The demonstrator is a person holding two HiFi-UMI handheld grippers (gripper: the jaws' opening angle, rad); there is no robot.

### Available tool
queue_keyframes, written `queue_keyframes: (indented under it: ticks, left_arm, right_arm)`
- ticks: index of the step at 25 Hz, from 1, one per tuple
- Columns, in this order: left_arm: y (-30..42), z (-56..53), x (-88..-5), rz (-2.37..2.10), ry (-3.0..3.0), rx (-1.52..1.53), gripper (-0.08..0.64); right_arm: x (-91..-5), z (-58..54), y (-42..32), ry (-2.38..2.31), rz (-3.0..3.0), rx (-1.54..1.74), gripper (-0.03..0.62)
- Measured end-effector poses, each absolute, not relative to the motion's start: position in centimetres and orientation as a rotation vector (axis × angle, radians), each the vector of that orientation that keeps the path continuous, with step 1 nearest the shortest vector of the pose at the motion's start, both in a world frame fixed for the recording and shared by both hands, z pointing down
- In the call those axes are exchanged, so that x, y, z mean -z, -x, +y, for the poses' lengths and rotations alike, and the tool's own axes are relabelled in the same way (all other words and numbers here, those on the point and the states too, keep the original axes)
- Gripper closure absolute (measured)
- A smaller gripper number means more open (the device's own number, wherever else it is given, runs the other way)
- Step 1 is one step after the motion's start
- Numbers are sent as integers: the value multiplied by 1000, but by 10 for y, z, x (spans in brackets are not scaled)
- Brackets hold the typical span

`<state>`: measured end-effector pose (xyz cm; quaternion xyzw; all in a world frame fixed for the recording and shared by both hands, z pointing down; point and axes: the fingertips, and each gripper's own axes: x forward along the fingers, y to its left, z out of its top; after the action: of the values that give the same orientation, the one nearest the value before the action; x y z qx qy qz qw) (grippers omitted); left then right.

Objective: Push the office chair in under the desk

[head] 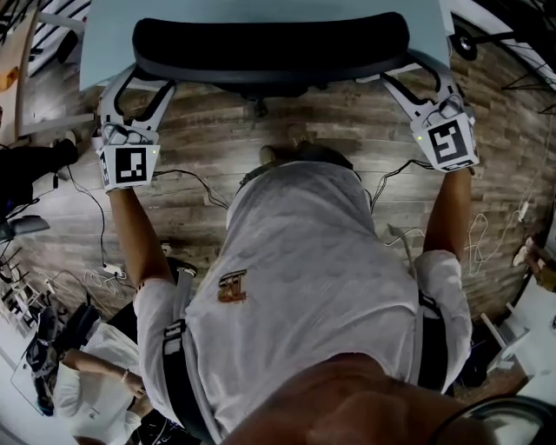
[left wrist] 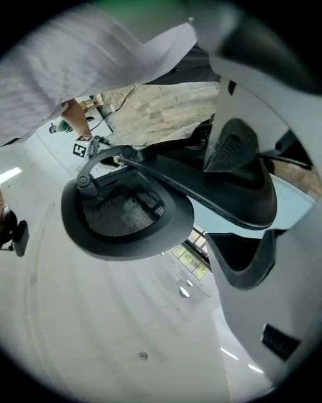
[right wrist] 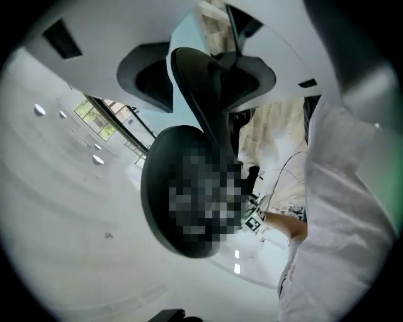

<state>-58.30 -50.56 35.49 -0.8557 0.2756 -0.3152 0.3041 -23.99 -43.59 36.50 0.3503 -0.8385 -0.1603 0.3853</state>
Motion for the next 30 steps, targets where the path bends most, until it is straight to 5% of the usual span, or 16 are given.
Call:
queue_keyframes:
  ticks: [11, 15, 23, 30]
  left_arm:
    - [537, -414, -264, 943, 2797, -205, 259]
    - [503, -383, -271, 855, 2851, -236, 276]
    - [476, -355, -288, 813, 2916, -210, 502]
    - [469, -353, -295, 821, 2945, -183, 541]
  right_arm:
    - [-288, -373, 291, -1274, -2743, 214, 368]
    - [-290, -355, 321, -1190, -2849, 207, 393]
    - [-299, -334, 366, -999, -2986, 152, 522]
    - [-297, -339, 397, -946, -3053, 153, 552]
